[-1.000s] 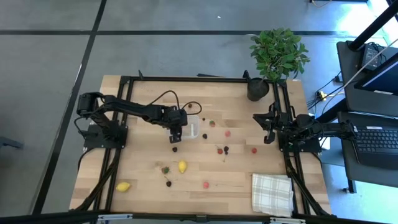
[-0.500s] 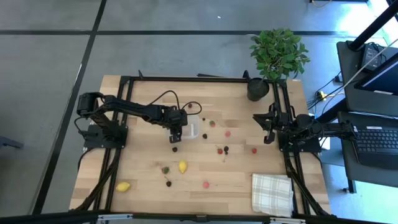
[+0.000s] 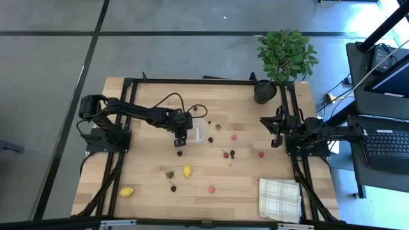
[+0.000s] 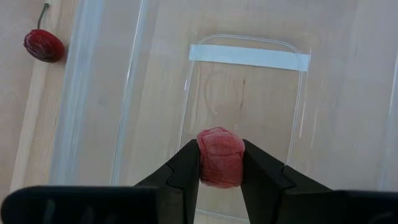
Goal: Pick and placing Produce into tupperware
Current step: Put the top left apricot into the transparent bin, then put the bottom strawberry into the transparent bin
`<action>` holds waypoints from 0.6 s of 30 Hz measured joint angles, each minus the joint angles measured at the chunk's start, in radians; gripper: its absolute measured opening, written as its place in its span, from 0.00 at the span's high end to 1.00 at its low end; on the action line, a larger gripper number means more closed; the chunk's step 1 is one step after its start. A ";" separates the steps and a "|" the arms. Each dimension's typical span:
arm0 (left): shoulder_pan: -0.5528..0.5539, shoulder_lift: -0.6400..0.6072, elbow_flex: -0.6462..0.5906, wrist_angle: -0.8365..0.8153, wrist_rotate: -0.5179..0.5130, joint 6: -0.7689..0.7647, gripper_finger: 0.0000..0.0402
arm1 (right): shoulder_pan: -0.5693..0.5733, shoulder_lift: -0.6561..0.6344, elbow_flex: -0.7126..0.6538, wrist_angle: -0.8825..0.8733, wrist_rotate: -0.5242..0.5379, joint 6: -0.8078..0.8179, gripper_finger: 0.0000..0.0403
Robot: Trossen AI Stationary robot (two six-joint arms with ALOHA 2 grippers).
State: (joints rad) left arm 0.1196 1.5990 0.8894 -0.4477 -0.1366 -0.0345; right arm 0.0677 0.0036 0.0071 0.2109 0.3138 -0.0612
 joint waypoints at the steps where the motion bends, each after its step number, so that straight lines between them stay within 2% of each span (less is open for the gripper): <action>1: 0.000 0.000 0.000 0.000 0.000 0.000 0.76 | 0.000 0.000 0.000 0.001 0.000 0.000 0.87; 11: 0.000 0.000 0.000 0.000 0.000 -0.007 0.59 | 0.000 0.000 0.000 0.000 0.000 0.000 0.87; 18: 0.000 -0.009 0.000 -0.004 0.000 -0.007 0.56 | 0.000 0.000 0.000 -0.001 0.000 0.000 0.87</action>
State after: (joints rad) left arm 0.1196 1.5897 0.8894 -0.4521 -0.1368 -0.0414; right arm 0.0677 0.0036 0.0071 0.2100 0.3138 -0.0612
